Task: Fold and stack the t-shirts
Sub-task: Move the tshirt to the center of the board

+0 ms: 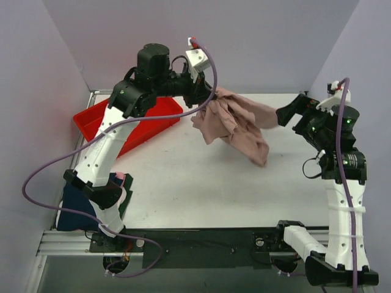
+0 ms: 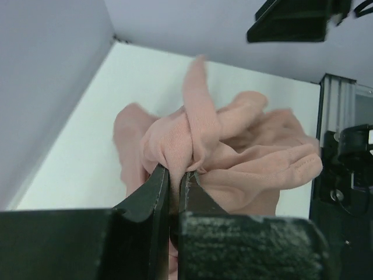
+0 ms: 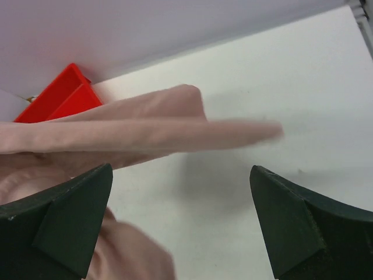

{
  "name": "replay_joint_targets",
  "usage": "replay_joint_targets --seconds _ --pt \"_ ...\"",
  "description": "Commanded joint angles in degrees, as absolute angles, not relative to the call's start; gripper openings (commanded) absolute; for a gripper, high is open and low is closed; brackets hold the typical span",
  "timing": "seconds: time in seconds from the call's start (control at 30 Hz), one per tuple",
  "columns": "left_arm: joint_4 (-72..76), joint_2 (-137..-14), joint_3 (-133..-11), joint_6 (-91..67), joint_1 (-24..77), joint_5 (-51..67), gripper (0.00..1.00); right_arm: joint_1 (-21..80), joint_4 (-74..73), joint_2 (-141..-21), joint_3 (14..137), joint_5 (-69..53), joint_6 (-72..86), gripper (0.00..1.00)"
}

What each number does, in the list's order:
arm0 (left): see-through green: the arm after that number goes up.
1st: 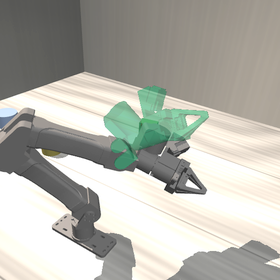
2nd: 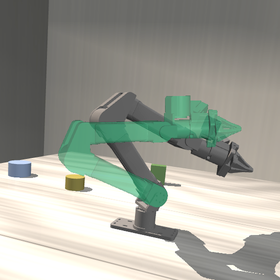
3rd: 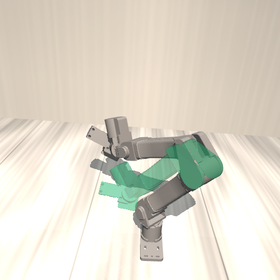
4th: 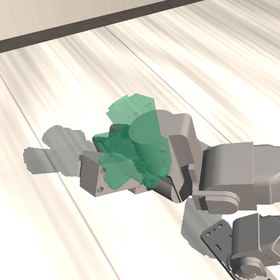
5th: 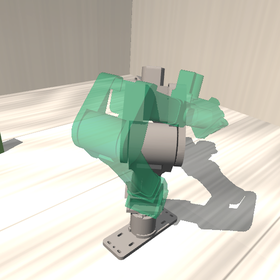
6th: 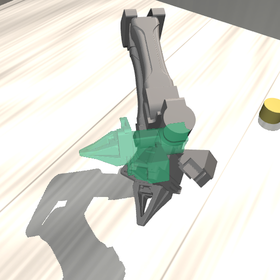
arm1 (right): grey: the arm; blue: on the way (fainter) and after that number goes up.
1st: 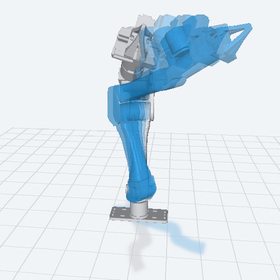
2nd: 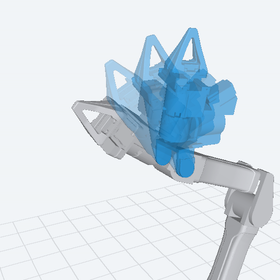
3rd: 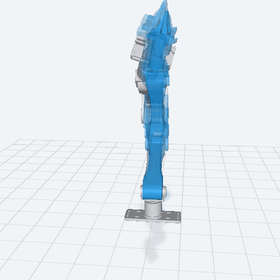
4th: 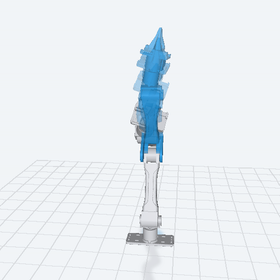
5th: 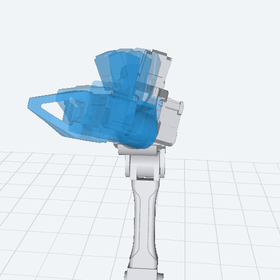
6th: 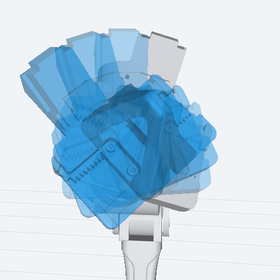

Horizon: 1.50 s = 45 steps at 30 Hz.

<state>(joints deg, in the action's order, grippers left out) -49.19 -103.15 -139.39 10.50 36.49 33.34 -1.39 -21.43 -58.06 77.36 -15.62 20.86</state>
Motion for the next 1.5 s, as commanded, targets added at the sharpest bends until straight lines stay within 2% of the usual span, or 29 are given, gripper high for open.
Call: replay_joint_targets --seconds 0.0,0.17,0.37,0.5,0.53,0.57,0.6,0.63,0.67,0.87,0.97,1.1,1.2,1.3,1.37,1.4,1.43,1.47 --pt "-40.00 -103.53 -129.04 5.89 36.12 37.70 0.00 -3.78 -36.55 -56.25 74.28 -13.89 17.50 0.98" --pt "-34.72 -106.61 -121.82 7.73 37.09 36.65 0.00 -3.69 -42.44 -55.64 71.11 -15.82 15.73 0.94" --pt "-36.73 -115.30 -125.85 7.82 38.93 36.47 0.00 -2.03 -43.42 -54.06 61.72 -17.49 19.33 0.82" --pt "-34.73 -115.84 -124.90 7.21 40.34 38.58 0.00 3.86 -40.53 -53.09 55.22 -15.13 21.53 0.80" --pt "-34.11 -115.84 -124.72 6.16 40.52 38.58 0.03 6.48 -39.04 -53.17 54.41 -13.64 22.58 0.80" --pt "-33.23 -116.27 -124.80 5.54 40.60 38.24 0.16 7.63 -38.68 -53.43 53.27 -13.10 23.37 0.80" --pt "-33.05 -116.45 -125.41 4.06 40.78 36.49 0.56 9.73 -38.06 -54.13 53.00 -12.66 24.34 0.80" --pt "-32.96 -116.63 -125.85 3.52 40.96 35.43 0.82 10.45 -37.88 -54.40 53.09 -12.48 24.69 0.79" --pt "-33.66 -116.63 -127.43 3.34 41.48 33.24 0.88 11.50 -37.71 -54.93 53.17 -12.48 25.48 0.79" --pt "-45.59 -116.19 -138.67 9.92 41.14 25.86 0.89 13.44 -33.76 -53.96 53.26 -12.66 25.31 0.78" --pt "-49.39 -114.35 -139.57 11.16 39.03 23.30 0.89 15.98 -29.98 -55.71 51.86 -12.04 25.75 0.77" --pt "-53.61 -111.37 -134.32 11.42 34.46 18.31 0.90 18.37 -23.91 -63.86 48.61 -10.02 27.59 0.76" --pt "-55.72 -109.08 -129.65 12.74 33.58 14.42 0.91 18.54 -21.54 -71.69 49.47 -11.42 29.44 0.69" --pt "-54.32 -107.23 -122.63 9.95 29.55 16.34 0.91 20.38 -18.03 -79.86 51.94 -11.25 28.83 0.66" --pt "-51.86 -106.26 -119.29 6.35 26.56 16.44 0.91 20.74 -16.18 -84.78 53.35 -11.16 28.74 0.61" --pt "-51.16 -106.00 -118.40 5.72 25.85 16.44 0.91 20.39 -16.08 -86.12 54.31 -10.99 28.91 0.48" --pt "-50.98 -105.91 -117.00 5.28 24.80 15.83 0.91 20.30 -16.43 -88.57 55.01 -11.51 28.74 0.40" --pt "-50.98 -105.73 -116.55 5.45 24.44 15.56 0.92 20.04 -17.04 -89.29 56.67 -11.95 28.39 0.21"
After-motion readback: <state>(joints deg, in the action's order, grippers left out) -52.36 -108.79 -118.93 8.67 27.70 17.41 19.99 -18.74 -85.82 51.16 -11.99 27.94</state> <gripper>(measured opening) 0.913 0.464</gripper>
